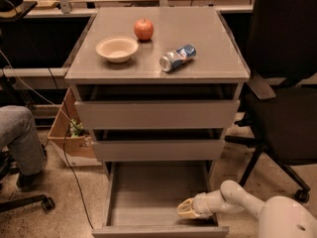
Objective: Open bottom drawer
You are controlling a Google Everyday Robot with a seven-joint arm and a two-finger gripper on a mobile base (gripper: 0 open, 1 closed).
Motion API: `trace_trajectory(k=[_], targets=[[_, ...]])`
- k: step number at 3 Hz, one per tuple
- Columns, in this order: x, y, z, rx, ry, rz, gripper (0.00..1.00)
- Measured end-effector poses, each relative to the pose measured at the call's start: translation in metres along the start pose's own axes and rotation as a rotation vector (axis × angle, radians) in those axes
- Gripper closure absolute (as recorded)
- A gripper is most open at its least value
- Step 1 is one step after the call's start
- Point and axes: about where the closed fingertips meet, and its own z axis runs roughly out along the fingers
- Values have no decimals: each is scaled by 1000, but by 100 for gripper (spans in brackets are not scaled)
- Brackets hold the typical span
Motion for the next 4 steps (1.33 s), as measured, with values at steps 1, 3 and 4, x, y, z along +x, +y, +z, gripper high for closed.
trace_trajectory(k=[1, 3, 4], targets=[[-8, -13, -54, 125, 2, -42, 100], [-46, -37, -157, 335, 95, -181, 100], [-68, -40, -182, 398, 140, -243, 100]])
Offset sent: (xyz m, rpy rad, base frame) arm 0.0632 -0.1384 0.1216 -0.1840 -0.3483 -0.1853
